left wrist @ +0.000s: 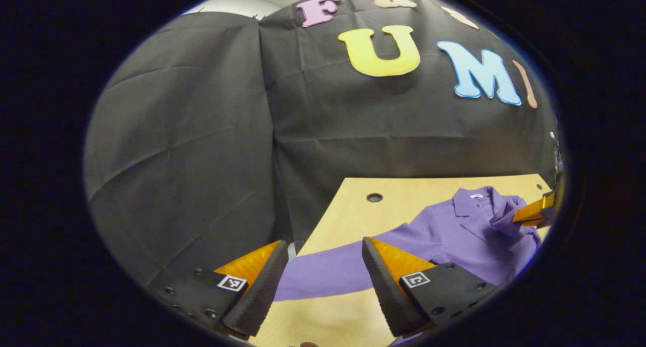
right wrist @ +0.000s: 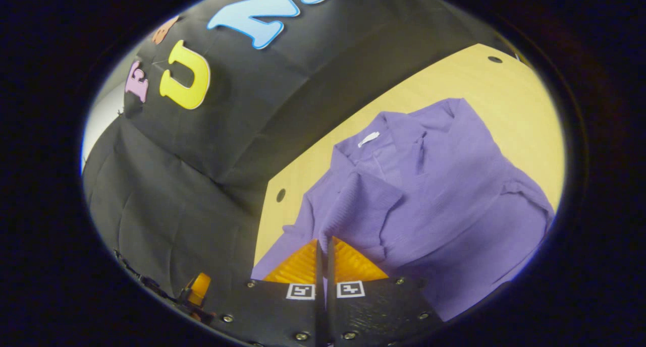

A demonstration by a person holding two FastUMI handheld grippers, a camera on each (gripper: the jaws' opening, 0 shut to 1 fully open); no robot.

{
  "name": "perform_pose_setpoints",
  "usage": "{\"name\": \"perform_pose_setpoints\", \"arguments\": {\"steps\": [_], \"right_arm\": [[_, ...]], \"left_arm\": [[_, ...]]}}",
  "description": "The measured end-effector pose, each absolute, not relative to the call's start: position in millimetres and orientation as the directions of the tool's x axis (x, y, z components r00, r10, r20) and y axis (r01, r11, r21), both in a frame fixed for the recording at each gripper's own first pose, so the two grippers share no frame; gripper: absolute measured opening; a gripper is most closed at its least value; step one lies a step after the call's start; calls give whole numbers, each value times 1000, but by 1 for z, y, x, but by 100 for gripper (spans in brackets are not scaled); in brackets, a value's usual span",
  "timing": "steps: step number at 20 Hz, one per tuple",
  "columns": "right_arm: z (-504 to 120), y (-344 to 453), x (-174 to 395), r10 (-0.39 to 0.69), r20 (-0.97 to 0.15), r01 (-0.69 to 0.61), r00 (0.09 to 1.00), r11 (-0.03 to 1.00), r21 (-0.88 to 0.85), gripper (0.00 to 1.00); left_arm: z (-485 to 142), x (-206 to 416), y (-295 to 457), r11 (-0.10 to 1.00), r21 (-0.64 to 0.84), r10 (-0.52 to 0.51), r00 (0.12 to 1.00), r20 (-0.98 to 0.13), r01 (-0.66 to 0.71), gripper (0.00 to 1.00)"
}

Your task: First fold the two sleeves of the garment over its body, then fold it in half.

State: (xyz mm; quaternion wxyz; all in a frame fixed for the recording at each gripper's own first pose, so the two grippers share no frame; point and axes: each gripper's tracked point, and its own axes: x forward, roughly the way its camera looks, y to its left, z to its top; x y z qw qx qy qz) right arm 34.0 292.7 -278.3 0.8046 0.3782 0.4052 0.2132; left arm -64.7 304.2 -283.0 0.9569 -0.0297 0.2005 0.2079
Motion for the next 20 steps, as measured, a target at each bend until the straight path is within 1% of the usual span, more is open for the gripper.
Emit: {"name": "perform_pose_setpoints", "arguments": {"steps": [3,6,7,10,11,16,18,20], "right_arm": [[-288,310,29,662,-504,-46,556,629,776,1],[-292,317,29,651,-516,-54,557,648,759,3],[-294,316,24,657,-514,-60,552,646,761,12],[-296,308,19,648,-523,-74,554,664,744,64],[-296,307,20,645,-527,-75,553,669,739,65],[-297,303,18,637,-547,-86,543,690,719,65],[-299,297,17,634,-556,-89,538,699,710,65],[-300,294,17,631,-563,-96,534,707,701,65]], "left_arm": [[-312,-59,324,902,31,402,811,-425,-431,96],[-337,-54,341,893,41,415,785,-459,-448,96],[-345,-52,345,893,39,411,780,-472,-448,96],[-370,-43,355,891,36,405,760,-509,-452,95],[-378,-41,357,890,37,406,751,-521,-455,97],[-433,-46,366,862,34,415,666,-619,-506,97],[-451,-54,362,851,13,399,630,-666,-525,97],[-469,-55,360,836,-1,396,605,-690,-549,98]]}}
